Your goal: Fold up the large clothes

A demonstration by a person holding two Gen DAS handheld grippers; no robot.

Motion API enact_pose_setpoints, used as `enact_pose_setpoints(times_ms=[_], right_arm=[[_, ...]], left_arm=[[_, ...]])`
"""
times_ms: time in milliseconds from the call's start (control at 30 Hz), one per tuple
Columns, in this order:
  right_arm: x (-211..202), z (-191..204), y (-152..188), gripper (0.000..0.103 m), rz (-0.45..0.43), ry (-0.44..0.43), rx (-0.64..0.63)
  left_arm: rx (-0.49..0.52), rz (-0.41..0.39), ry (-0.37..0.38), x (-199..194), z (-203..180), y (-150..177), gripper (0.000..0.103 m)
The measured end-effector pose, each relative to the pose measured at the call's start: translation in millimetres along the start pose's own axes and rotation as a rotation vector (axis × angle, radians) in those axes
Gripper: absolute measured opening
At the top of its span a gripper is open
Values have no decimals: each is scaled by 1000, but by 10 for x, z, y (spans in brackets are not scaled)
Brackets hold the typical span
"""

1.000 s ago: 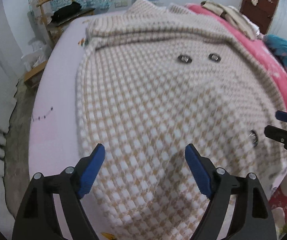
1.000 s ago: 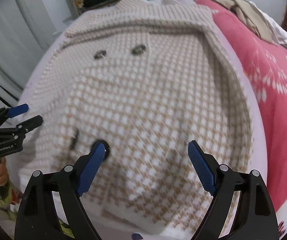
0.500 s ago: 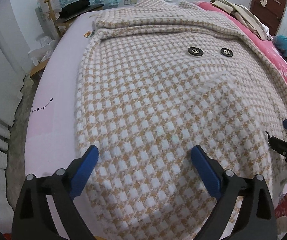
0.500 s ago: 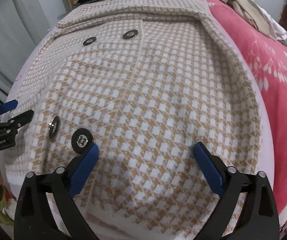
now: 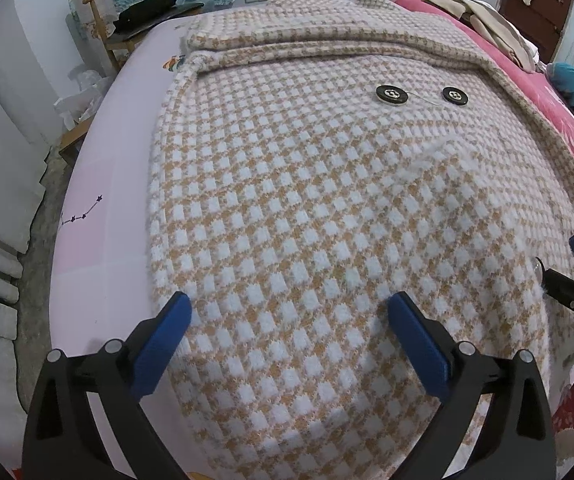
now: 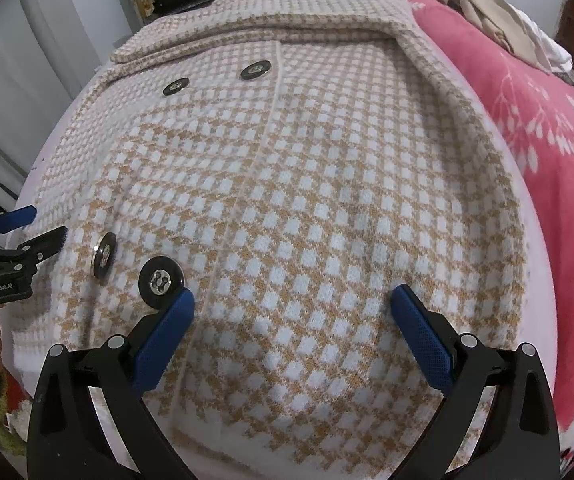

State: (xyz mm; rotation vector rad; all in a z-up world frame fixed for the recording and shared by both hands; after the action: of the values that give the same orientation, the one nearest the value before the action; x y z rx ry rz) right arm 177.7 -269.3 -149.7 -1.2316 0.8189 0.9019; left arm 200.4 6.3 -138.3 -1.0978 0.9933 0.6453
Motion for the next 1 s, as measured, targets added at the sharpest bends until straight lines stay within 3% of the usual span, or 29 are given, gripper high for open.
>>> enact_pose_setpoints(times_ms=[1000], right_arm=[[-1,81,14,95,-11,6,9]], left_arm=[[8,18,4,29,6,1,97]])
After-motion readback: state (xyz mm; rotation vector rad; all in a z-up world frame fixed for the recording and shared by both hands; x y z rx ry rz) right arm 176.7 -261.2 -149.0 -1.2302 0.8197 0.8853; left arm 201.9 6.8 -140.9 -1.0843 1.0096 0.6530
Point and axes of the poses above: each gripper's, at about its wrist camera, not at the fingertips, and x roughly the way its jaws point, z to its left, y to its underside, the point moved 7 cm from there along x, roughly the way its jaws point, and after that the axes turned 12 degrees about x, right-handed, at the moved point
